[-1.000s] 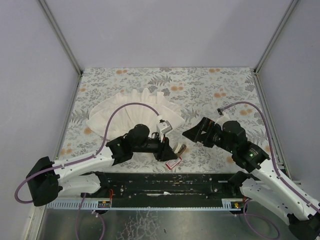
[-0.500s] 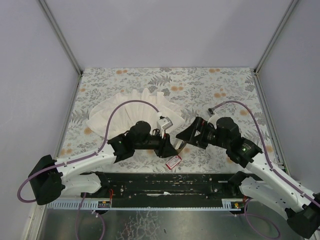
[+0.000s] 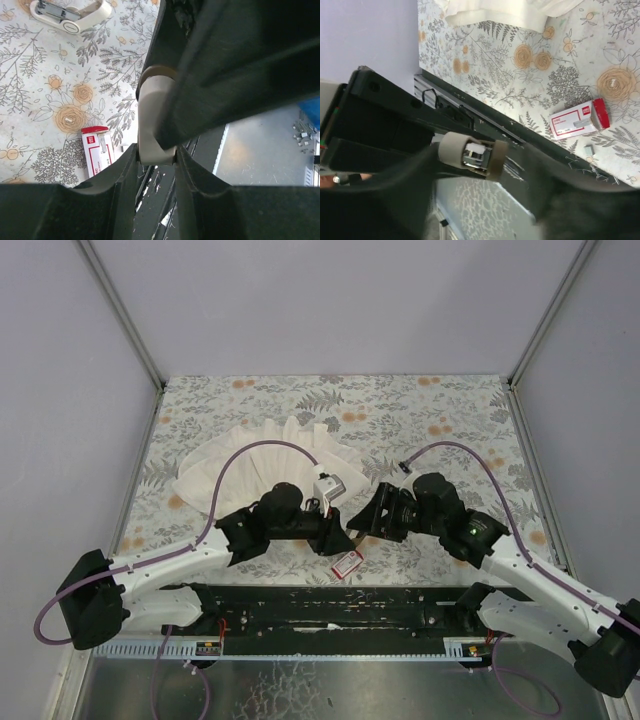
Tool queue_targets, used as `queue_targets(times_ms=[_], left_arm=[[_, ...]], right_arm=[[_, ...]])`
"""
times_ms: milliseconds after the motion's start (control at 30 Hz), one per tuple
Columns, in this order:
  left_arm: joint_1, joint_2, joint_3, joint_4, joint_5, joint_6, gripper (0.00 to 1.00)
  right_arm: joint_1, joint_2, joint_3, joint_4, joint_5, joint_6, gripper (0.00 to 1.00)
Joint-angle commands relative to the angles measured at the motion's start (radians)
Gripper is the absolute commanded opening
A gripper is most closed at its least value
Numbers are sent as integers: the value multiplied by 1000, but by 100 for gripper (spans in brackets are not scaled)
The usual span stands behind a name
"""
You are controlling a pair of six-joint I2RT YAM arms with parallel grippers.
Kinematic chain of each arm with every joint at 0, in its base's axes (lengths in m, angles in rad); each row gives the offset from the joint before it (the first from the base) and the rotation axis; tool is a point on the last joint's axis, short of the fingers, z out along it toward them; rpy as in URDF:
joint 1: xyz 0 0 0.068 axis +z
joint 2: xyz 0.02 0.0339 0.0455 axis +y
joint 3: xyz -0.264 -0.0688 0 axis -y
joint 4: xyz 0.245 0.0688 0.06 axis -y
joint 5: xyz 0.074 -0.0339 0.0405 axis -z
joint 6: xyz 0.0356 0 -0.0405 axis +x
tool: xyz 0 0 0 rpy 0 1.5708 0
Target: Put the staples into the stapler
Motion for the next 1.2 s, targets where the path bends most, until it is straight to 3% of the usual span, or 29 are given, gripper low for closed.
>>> queue_targets(times_ms=[0,33,300,700,800,1033,1167], left_arm=[[5,-8,25,38,8,13,0],[6,-8,25,37,14,13,0],[6,-8,25,15,26,11,0],[14,81,39,-335,-376,-80,0],[13,126,41,-395,-462,-102,0],[12,223,21,-403,-507,-122,1],[6,265,16,-400,-506,-128,14]], right_arm=[[17,-25,72,11,10,-15,96],[17,-33,81,4,29,-22,99],[17,-111,112,-96,198,-69,99],[-15,-80,111,-303,548,-242,99],[-64,-47,70,-283,595,-257,99],[-171,35,-8,-179,607,-272,99],[-207,85,-38,-146,594,-276,100]])
